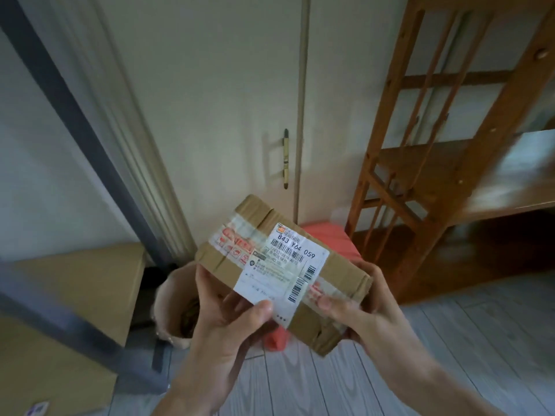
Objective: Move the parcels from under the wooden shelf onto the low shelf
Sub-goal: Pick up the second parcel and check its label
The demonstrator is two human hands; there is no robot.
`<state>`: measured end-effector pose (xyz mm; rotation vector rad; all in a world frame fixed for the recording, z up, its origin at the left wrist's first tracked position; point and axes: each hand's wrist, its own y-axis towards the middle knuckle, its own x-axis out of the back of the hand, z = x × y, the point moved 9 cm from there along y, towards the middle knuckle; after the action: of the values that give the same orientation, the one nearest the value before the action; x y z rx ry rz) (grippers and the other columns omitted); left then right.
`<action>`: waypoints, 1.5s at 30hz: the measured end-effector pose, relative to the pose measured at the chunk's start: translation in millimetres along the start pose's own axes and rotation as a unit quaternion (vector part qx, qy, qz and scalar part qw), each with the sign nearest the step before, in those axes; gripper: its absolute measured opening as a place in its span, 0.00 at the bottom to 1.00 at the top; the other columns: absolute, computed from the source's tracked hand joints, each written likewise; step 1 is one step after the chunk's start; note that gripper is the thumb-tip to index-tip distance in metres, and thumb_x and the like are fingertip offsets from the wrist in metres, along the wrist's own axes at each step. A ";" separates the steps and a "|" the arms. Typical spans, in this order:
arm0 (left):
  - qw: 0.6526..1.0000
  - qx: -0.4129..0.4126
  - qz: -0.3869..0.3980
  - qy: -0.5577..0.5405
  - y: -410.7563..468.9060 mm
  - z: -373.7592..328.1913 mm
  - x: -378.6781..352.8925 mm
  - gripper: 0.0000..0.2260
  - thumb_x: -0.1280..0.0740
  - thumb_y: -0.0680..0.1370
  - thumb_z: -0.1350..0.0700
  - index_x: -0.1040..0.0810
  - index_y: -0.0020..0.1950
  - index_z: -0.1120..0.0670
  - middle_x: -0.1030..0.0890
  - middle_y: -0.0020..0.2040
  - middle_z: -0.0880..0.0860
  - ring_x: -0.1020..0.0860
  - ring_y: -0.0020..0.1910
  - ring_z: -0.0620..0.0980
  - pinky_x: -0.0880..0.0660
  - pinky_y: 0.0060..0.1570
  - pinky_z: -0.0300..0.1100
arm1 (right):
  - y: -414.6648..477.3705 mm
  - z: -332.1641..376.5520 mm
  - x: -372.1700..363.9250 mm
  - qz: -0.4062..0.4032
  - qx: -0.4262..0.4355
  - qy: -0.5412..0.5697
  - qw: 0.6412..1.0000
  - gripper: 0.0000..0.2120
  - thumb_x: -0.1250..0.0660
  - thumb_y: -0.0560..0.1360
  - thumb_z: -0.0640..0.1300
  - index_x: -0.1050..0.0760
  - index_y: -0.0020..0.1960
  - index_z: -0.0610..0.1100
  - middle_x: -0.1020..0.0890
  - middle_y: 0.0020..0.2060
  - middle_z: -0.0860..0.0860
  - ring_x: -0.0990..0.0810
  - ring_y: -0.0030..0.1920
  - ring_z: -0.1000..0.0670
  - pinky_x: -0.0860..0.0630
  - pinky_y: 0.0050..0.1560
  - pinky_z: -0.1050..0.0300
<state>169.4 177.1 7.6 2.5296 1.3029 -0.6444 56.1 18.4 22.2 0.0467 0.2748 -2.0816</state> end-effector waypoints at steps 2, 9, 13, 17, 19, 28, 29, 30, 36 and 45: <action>0.998 0.007 -0.057 -0.024 2.5 -2.8 26.0 0.36 0.19 0.64 0.57 0.28 0.69 0.43 0.15 0.59 0.60 0.16 0.56 0.64 0.22 0.52 0.66 | 5.5 11.4 -0.1 -0.002 0.040 -0.057 0.998 0.34 0.18 0.61 0.38 0.30 0.60 0.51 0.13 0.48 0.53 0.12 0.48 0.55 0.15 0.40 0.59; 0.980 -0.021 -0.070 0.184 -2.1 -14.2 38.9 0.15 0.26 0.75 0.47 0.20 0.55 0.55 0.13 0.54 0.53 0.14 0.50 0.52 0.22 0.48 0.46 | 21.1 36.7 20.1 -0.086 0.125 -0.096 0.984 0.18 0.24 0.65 0.47 0.26 0.53 0.50 0.12 0.47 0.52 0.12 0.46 0.53 0.18 0.30 0.64; 0.976 -0.048 -0.078 0.196 -0.2 -14.3 43.8 0.13 0.27 0.76 0.51 0.23 0.56 0.56 0.14 0.52 0.57 0.17 0.39 0.53 0.20 0.42 0.41 | 26.7 42.5 11.5 -0.001 0.135 -0.132 0.982 0.20 0.36 0.76 0.25 0.23 0.56 0.49 0.13 0.48 0.49 0.14 0.37 0.57 0.23 0.26 0.71; 0.971 -0.048 -0.116 0.202 9.3 -20.4 58.1 0.28 0.24 0.69 0.36 0.23 0.57 0.56 0.25 0.57 0.72 0.37 0.37 0.65 0.20 0.32 0.43 | 28.7 44.1 9.9 0.062 0.109 -0.106 0.986 0.19 0.34 0.77 0.30 0.23 0.60 0.50 0.15 0.54 0.46 0.16 0.34 0.56 0.17 0.29 0.55; 0.963 -0.036 -0.144 0.226 9.2 -26.0 64.5 0.42 0.31 0.60 0.23 0.22 0.52 0.60 0.25 0.52 0.71 0.29 0.59 0.69 0.22 0.27 0.33 | 29.2 48.4 9.4 0.085 0.115 -0.069 0.987 0.17 0.28 0.75 0.49 0.23 0.63 0.50 0.16 0.54 0.41 0.19 0.38 0.39 0.20 0.41 0.40; 0.967 0.006 -0.136 0.215 -6.6 -19.7 62.5 0.37 0.41 0.69 0.23 0.17 0.63 0.49 0.24 0.68 0.59 0.16 0.50 0.51 0.21 0.29 0.43 | 35.1 23.9 9.6 0.017 0.025 -0.053 0.998 0.38 0.39 0.64 0.78 0.17 0.55 0.47 0.29 0.29 0.40 0.31 0.24 0.48 0.31 0.29 0.50; 0.969 0.006 -0.147 0.199 -6.0 -19.5 65.2 0.36 0.40 0.69 0.24 0.16 0.61 0.50 0.23 0.66 0.62 0.16 0.41 0.49 0.24 0.26 0.41 | 33.3 22.6 7.7 0.017 0.017 -0.071 0.997 0.38 0.39 0.64 0.77 0.18 0.55 0.47 0.29 0.28 0.42 0.31 0.23 0.49 0.32 0.29 0.50; 0.970 0.008 -0.156 0.183 -5.9 -19.0 67.4 0.36 0.39 0.69 0.25 0.16 0.61 0.51 0.23 0.65 0.64 0.18 0.37 0.48 0.26 0.26 0.40 | 31.8 21.3 6.3 0.013 0.011 -0.088 0.996 0.39 0.38 0.62 0.78 0.19 0.55 0.48 0.28 0.28 0.44 0.31 0.24 0.49 0.31 0.30 0.50; 0.984 0.072 -0.151 0.058 -5.0 -9.8 67.2 0.33 0.37 0.74 0.34 0.22 0.66 0.59 0.18 0.63 0.66 0.22 0.63 0.70 0.23 0.48 0.57 | 25.0 22.6 0.5 0.069 0.008 -0.149 0.986 0.35 0.28 0.56 0.76 0.21 0.57 0.57 0.17 0.43 0.45 0.20 0.34 0.45 0.23 0.35 0.48; 0.996 -0.004 -0.062 0.064 -32.9 -49.7 62.6 0.07 0.29 0.67 0.57 0.21 0.43 0.55 0.16 0.52 0.59 0.17 0.51 0.55 0.19 0.44 0.45 | 2.3 20.6 -23.4 0.162 0.151 -0.388 0.895 0.34 0.18 0.56 0.51 0.31 0.56 0.64 0.29 0.64 0.67 0.20 0.50 0.60 0.20 0.35 0.63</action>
<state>188.5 260.3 21.4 2.5351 1.5131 -0.5061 71.5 32.8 45.3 -0.5123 -0.5144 -1.6369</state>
